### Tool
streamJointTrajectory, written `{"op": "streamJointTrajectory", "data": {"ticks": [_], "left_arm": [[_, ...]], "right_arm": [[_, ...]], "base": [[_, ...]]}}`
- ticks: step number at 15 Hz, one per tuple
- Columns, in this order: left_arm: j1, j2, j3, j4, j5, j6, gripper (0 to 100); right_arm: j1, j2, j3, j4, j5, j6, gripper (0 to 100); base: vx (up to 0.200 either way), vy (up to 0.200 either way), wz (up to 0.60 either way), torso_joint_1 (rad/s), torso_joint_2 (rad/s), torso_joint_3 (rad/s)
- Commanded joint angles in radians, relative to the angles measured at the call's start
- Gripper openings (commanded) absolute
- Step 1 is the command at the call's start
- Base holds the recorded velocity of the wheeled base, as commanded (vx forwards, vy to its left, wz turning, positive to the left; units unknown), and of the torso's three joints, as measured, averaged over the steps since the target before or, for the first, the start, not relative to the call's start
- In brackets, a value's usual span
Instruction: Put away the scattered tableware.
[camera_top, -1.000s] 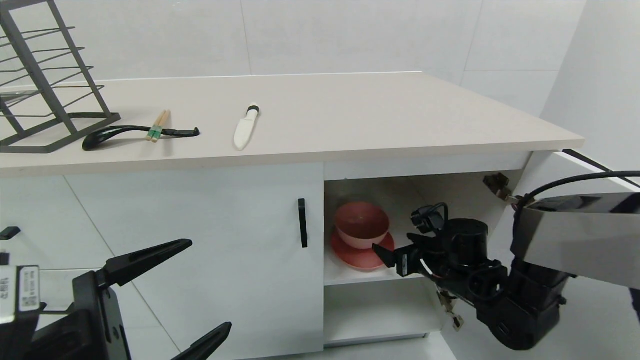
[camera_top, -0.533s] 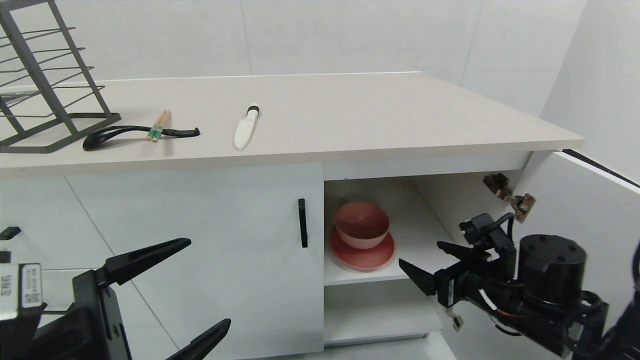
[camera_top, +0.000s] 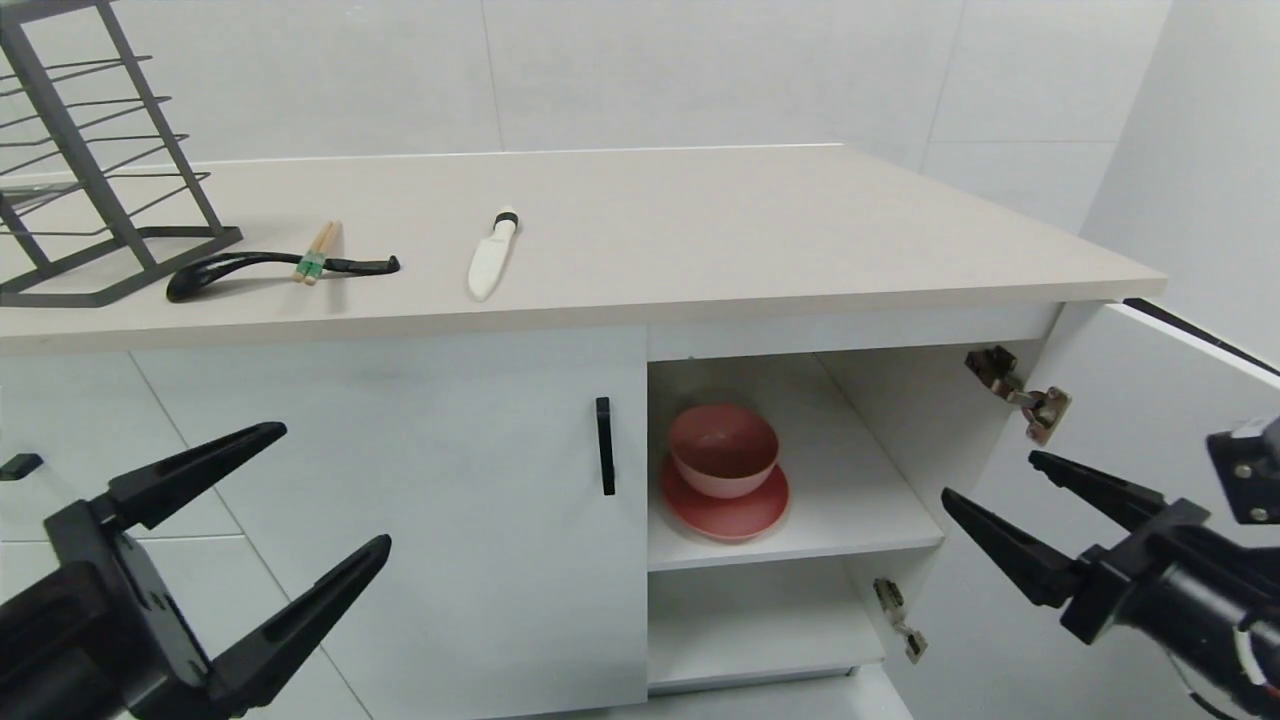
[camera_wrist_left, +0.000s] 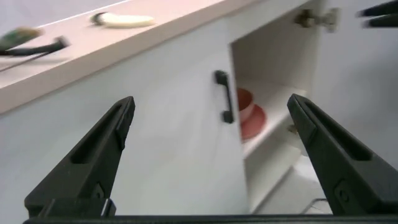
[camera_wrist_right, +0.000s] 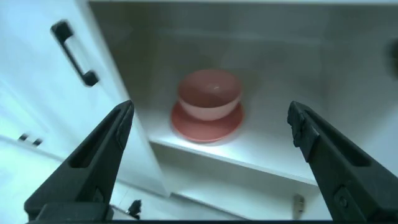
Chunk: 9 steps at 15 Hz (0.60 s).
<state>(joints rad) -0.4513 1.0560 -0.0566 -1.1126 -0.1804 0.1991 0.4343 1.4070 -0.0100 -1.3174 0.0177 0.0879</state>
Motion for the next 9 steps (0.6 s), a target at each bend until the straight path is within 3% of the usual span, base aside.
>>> {"op": "streamJointTrajectory", "data": {"ticks": [1, 2, 3, 5, 7, 8, 9], "left_arm": [[0.079, -0.076, 0.041, 0.062, 0.085, -0.001, 100], [0.103, -0.094, 0.047, 0.086, 0.113, -0.003, 100], [0.186, -0.168, 0.044, 0.191, 0.217, -0.003, 100], [0.198, -0.264, 0.055, 0.280, 0.292, -0.006, 100], [0.197, -0.508, 0.057, 0.468, 0.291, -0.090, 100], [0.198, -0.585, 0.057, 0.554, 0.292, -0.092, 100], [0.204, -0.738, 0.054, 0.735, 0.291, -0.090, 100]], "right_arm": [[-0.026, -0.128, 0.010, 0.018, 0.001, 0.000, 100], [-0.035, -0.138, 0.010, 0.021, 0.001, 0.000, 100], [-0.066, -0.177, 0.010, 0.034, 0.001, -0.008, 100], [-0.097, -0.218, 0.010, 0.055, 0.002, -0.020, 100], [-0.108, -0.269, 0.010, 0.104, 0.002, -0.020, 100], [-0.108, -0.281, 0.010, 0.116, 0.002, -0.020, 100], [-0.109, -0.298, 0.010, 0.132, 0.002, -0.020, 100]], "base": [[0.000, 0.000, 0.00, 0.000, 0.00, 0.000], [0.000, 0.000, 0.00, 0.000, 0.00, 0.000], [0.000, 0.000, 0.00, 0.000, 0.00, 0.000], [-0.100, 0.000, 0.00, -0.001, 0.00, 0.004], [-0.200, 0.000, 0.00, 0.007, 0.01, 0.000], [-0.200, 0.000, 0.00, 0.017, 0.00, 0.002], [-0.200, 0.000, 0.00, 0.002, 0.00, 0.007]]}}
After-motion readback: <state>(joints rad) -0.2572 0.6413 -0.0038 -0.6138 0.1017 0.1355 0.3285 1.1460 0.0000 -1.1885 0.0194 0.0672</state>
